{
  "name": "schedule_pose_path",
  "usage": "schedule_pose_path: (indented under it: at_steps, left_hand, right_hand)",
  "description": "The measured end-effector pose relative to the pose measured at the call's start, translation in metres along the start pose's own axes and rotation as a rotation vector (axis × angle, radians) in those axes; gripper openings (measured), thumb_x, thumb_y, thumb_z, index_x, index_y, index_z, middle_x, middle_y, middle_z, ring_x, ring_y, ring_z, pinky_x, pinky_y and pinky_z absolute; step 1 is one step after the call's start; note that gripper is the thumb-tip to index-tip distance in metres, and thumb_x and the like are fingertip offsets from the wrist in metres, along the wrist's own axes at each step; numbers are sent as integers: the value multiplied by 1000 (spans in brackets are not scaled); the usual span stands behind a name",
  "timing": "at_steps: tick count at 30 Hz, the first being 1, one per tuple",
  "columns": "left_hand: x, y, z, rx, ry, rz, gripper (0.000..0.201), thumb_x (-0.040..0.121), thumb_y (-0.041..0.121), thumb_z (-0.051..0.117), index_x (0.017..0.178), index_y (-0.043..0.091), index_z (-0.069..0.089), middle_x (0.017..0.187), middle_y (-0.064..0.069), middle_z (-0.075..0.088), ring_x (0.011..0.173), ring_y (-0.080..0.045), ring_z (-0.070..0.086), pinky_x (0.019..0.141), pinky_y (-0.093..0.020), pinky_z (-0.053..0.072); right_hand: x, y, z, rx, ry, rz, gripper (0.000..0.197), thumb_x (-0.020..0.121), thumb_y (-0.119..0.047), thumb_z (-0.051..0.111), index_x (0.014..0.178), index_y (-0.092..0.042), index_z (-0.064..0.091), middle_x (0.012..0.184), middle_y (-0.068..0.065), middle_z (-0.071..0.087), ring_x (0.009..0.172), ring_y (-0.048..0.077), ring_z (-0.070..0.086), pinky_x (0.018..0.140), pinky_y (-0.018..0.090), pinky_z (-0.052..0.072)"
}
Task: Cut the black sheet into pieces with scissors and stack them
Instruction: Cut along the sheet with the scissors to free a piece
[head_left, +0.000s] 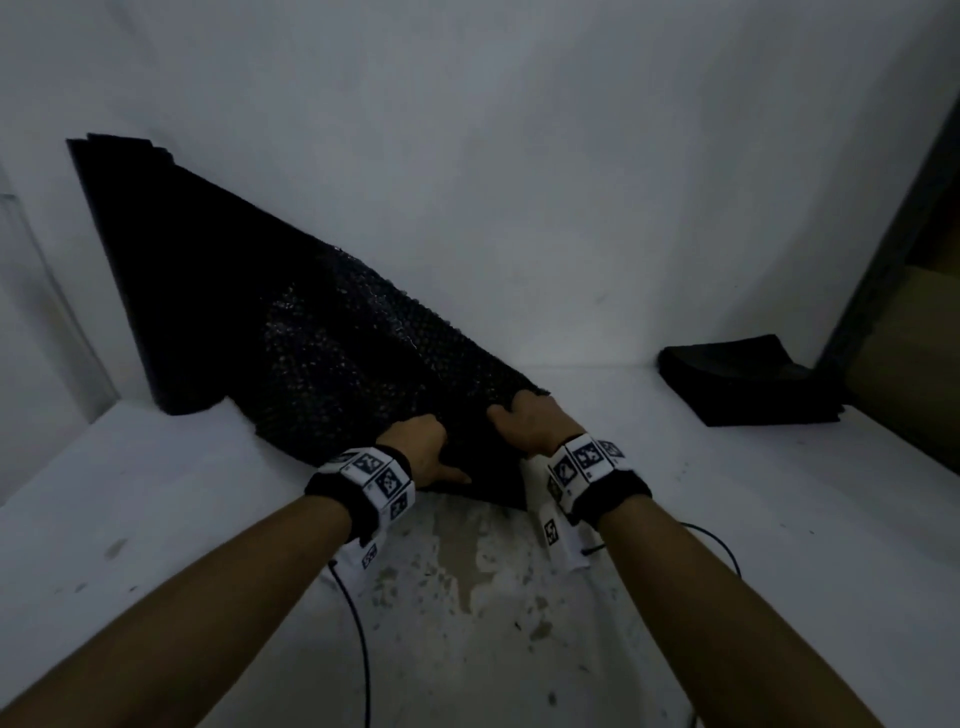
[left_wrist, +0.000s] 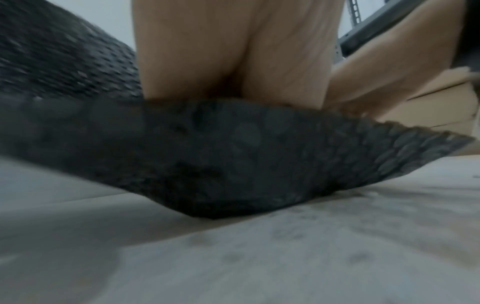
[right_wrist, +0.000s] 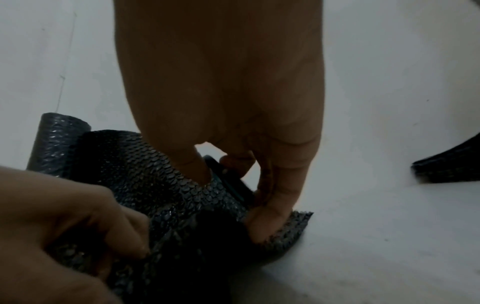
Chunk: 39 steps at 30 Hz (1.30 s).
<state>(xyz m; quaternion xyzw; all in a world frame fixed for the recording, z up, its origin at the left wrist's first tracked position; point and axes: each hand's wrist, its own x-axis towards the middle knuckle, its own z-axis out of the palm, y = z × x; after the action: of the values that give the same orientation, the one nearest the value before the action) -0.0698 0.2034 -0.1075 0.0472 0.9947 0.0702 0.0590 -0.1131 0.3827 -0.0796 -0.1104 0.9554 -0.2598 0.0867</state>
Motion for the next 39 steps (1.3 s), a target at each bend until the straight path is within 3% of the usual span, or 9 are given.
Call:
schedule_pose_path:
  at_steps: [7, 12, 16, 20, 23, 27, 32, 36, 39]
  left_hand:
    - [22, 29, 11, -82, 50, -50, 55, 80, 56, 73, 112, 12, 64, 116, -7, 54, 100, -27, 58, 83, -37, 53]
    - [28, 48, 16, -171, -20, 42, 44, 85, 47, 71, 119, 20, 67, 127, -4, 52, 113, -25, 51, 99, -38, 47]
    - [25, 54, -1, -220, -17, 113, 20, 85, 29, 75, 99, 14, 73, 104, -4, 69, 99, -22, 66, 85, -31, 54]
    - [24, 37, -36, -84, 267, 94, 51, 81, 29, 77, 128, 21, 61, 125, -8, 52, 116, -28, 53, 97, -37, 48]
    - [25, 17, -47, 23, 30, -34, 99, 68, 52, 85, 151, 39, 31, 154, -8, 21, 139, -42, 24, 112, -52, 36]
    - [25, 0, -33, 177, -277, -102, 128, 61, 77, 75, 155, 46, -8, 164, -6, -18, 149, -46, -4, 119, -59, 21]
    - [16, -6, -19, 145, -401, -131, 133, 51, 95, 57, 156, 42, -8, 166, -7, -7, 151, -35, 12, 119, -50, 26]
    - [6, 8, -25, 138, -379, -105, 122, 66, 86, 60, 158, 35, -1, 166, -9, -1, 151, -32, 14, 120, -43, 27]
    - [6, 18, -33, 165, -224, -54, 107, 70, 80, 65, 155, 28, 26, 154, -7, 38, 136, -28, 43, 107, -40, 44]
  right_hand:
    - [-10, 12, -10, 58, 248, -53, 32, 97, -31, 51, 107, -1, 49, 117, 28, 56, 106, 42, 58, 81, 38, 44]
    - [-11, 30, -12, -58, 201, -183, 40, 93, -26, 59, 61, -14, 38, 64, 4, 44, 67, 23, 48, 57, 26, 33]
    - [-12, 47, -14, -158, 71, -150, 24, 96, -24, 56, 82, -5, 50, 79, 11, 55, 79, 23, 54, 62, 24, 36]
    - [-11, 60, -21, -128, -24, -80, 22, 100, -26, 52, 95, -5, 51, 107, 17, 56, 109, 32, 58, 74, 24, 37]
    - [-15, 67, -29, -69, -85, -21, 64, 102, -28, 50, 149, 4, 20, 145, 23, 42, 130, 33, 47, 96, 29, 40]
    - [-19, 75, -37, -90, -175, 53, 85, 103, -37, 45, 156, -1, -11, 161, 21, 20, 144, 32, 32, 116, 33, 30]
    - [-20, 80, -43, -145, -211, 150, 53, 104, -32, 44, 147, -4, 34, 151, 19, 38, 133, 32, 44, 101, 31, 39]
    - [-13, 84, -42, -124, -161, 165, 60, 102, -33, 46, 150, -1, 28, 152, 21, 36, 134, 33, 43, 101, 31, 39]
    - [-10, 87, -42, -128, -184, 147, 67, 101, -37, 48, 151, -1, 23, 152, 21, 36, 135, 32, 42, 102, 31, 38]
